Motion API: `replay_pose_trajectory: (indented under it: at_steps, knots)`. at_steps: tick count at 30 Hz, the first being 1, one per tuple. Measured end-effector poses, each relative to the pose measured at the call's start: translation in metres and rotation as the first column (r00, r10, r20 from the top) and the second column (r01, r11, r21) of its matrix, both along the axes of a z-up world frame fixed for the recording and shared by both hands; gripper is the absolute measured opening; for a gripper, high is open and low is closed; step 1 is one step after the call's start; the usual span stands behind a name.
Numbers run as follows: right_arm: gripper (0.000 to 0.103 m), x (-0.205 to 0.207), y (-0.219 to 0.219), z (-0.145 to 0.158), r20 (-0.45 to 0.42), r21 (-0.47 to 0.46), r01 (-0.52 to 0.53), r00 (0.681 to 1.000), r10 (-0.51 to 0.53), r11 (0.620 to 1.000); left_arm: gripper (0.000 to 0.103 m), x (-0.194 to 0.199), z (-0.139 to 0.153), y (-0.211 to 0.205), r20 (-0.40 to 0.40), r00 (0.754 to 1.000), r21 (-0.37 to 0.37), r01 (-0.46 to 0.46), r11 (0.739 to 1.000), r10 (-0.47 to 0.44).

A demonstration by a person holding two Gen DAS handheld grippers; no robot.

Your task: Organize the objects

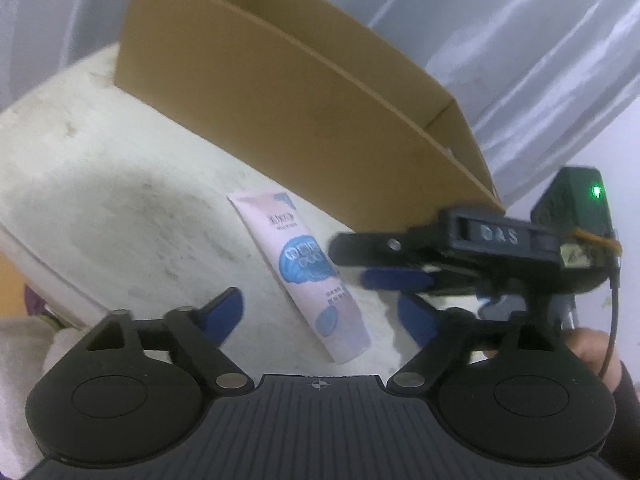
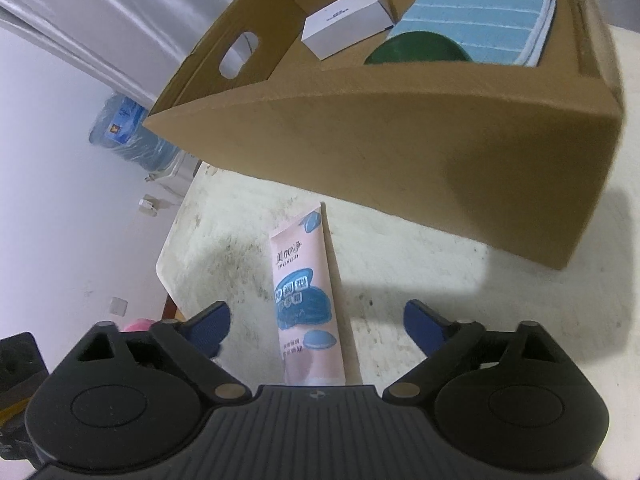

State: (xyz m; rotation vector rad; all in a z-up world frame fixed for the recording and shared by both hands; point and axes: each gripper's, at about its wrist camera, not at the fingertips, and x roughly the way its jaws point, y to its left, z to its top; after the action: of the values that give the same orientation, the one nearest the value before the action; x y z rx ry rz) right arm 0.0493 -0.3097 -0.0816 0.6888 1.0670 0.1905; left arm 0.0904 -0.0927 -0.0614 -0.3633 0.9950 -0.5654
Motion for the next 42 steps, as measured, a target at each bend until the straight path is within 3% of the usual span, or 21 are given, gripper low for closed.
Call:
replay_pose_trajectory:
  at_steps: [4, 6, 8, 11, 24, 42]
  knots:
    - [0.065, 0.010, 0.004, -0.002, -0.012, 0.011, -0.004, 1.000, 0.004, 1.000, 0.071, 0.008, -0.008, -0.006, -0.026, 0.999, -0.021, 0.030, 0.999, -0.030]
    - [0.063, 0.014, 0.007, -0.003, -0.014, 0.014, -0.008, 1.000, 0.008, 1.000, 0.066, 0.012, -0.011, -0.009, -0.040, 0.999, -0.030, 0.036, 0.999, -0.038]
    - [0.050, 0.018, 0.010, -0.005, -0.025, 0.021, -0.015, 1.000, 0.016, 1.000, 0.064, 0.014, -0.014, -0.012, -0.052, 0.998, -0.031, 0.041, 0.999, -0.042]
    - [0.043, 0.019, 0.011, -0.008, -0.034, 0.046, -0.017, 0.999, 0.018, 0.999, 0.062, 0.017, -0.019, -0.015, -0.076, 0.996, -0.036, 0.044, 0.998, -0.047]
    - [0.036, -0.006, 0.010, -0.015, -0.073, 0.149, -0.044, 0.996, 0.056, 0.988, 0.062, -0.012, -0.016, -0.006, -0.095, 0.993, 0.007, 0.065, 0.998, -0.064]
    - [0.031, -0.006, 0.005, -0.025, -0.087, 0.260, 0.003, 0.996, 0.021, 0.965, 0.062, 0.005, -0.028, 0.011, -0.150, 0.988, -0.099, -0.035, 0.994, 0.020]
